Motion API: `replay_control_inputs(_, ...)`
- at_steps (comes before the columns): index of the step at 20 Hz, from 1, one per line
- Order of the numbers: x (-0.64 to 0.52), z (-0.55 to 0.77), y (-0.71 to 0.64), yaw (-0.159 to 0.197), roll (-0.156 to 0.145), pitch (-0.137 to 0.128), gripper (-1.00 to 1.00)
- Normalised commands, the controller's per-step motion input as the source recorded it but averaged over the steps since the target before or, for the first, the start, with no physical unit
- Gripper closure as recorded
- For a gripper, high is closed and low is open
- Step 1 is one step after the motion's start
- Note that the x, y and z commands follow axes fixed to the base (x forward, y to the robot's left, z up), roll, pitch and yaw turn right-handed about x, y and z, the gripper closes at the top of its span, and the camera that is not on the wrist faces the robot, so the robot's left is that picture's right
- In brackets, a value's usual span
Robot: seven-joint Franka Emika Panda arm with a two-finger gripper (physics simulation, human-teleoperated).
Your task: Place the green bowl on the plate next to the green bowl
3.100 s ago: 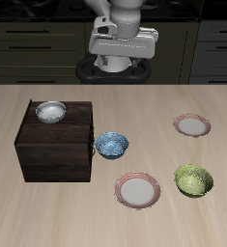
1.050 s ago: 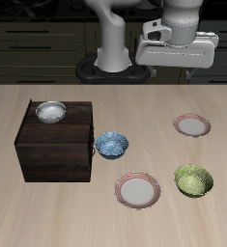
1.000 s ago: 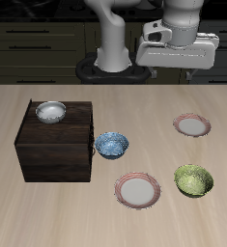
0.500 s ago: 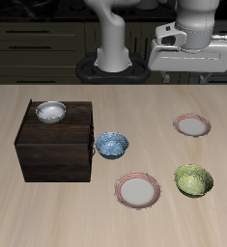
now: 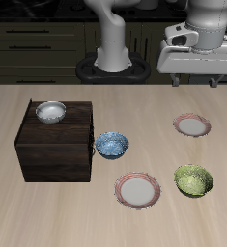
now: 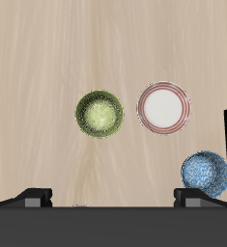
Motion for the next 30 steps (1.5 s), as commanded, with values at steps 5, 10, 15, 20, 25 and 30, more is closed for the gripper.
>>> replay_control_inputs(5,0.28,0.06,0.05,-0.022,0.012,0.01,-1.0)
replay_control_inputs(10,0.24,-0.07,0.07,0.004,0.014,0.014,-1.0)
replay_control_inputs(15,0.15,-0.05,0.04,0.007,-0.014,0.004,-1.0)
replay_control_inputs(20,0.11,-0.07,0.01,-0.004,0.0,0.007,-1.0)
replay_control_inputs(25,0.06,-0.21,0.02,0.016,0.012,0.009,-1.0)
replay_control_inputs(30,0.11,-0.15,-0.03,0.0,-0.01,0.001,-1.0)
